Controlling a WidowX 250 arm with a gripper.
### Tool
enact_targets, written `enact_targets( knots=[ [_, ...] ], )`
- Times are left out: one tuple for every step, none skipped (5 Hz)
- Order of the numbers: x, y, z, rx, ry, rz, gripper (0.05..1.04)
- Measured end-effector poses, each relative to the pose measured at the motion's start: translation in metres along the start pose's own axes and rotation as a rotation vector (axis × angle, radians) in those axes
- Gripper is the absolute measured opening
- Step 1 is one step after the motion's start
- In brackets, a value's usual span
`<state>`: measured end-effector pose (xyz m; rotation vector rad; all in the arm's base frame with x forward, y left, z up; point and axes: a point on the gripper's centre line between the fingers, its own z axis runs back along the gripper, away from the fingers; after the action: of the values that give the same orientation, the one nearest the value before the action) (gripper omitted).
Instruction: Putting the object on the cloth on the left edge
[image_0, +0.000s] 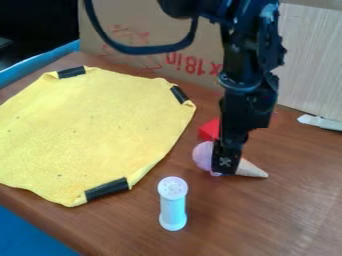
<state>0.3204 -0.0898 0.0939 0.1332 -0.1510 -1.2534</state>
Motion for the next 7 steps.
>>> enact_targets(
  knots=[
    [0.001, -0.001, -0.012, -0.017, 0.011, 0.022, 0.999],
    [-0.008, -0.001, -0.031, -0.070, 0.030, 0.046, 0.955],
    [-0.010, 0.002, -0.033, -0.047, 0.010, 0.091, 0.799],
    [-0.019, 0.003, -0.030, -0.065, -0.015, 0.153, 0.799],
    [-0.031, 0.014, -0.011, -0.048, -0.073, 0.253, 0.799],
    [-0.054, 0.031, 0.008, -0.016, -0.132, 0.437, 0.799],
    [-0.078, 0.049, 0.015, 0.024, -0.151, 0.681, 0.799]
  ],
)
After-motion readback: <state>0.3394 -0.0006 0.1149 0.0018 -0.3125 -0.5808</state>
